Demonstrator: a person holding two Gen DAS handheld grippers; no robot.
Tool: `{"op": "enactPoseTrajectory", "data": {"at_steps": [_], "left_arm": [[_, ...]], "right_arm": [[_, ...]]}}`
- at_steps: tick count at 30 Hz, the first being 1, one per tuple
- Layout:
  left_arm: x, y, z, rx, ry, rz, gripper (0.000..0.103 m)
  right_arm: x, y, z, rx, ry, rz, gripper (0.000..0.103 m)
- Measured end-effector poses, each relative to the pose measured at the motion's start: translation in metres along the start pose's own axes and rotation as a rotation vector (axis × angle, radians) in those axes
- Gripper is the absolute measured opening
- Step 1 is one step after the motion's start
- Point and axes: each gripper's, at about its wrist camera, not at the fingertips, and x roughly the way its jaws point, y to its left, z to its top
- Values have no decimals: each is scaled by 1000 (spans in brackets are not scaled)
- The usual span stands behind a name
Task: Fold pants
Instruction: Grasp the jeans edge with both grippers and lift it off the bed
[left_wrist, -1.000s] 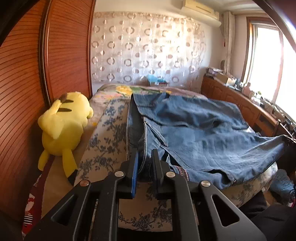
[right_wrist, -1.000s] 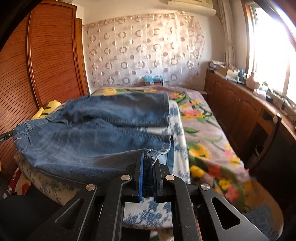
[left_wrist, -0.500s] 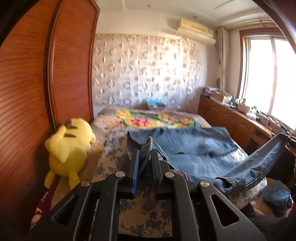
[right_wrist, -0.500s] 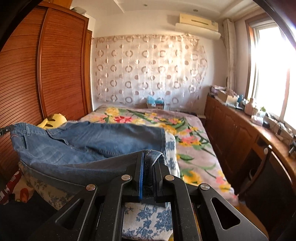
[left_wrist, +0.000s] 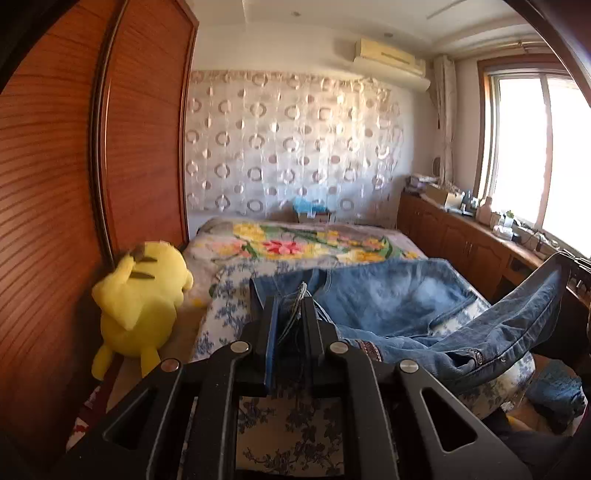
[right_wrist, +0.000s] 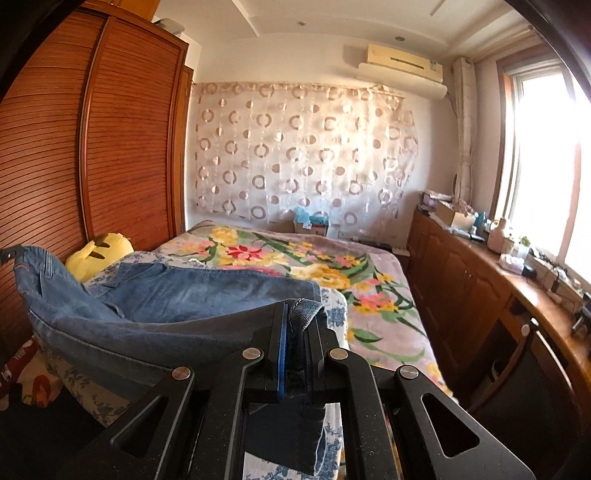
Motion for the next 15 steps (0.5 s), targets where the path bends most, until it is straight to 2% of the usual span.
{"op": "enactPoseTrajectory", "data": {"at_steps": [6,15], "left_arm": [[20,-3,-4,1,30,-1,13],[45,-8,14,25,20,-9,13]], "right_arm": [[36,4,-11,-3,39,-10,7],[61,9,21,-14,12,-47,7]]}}
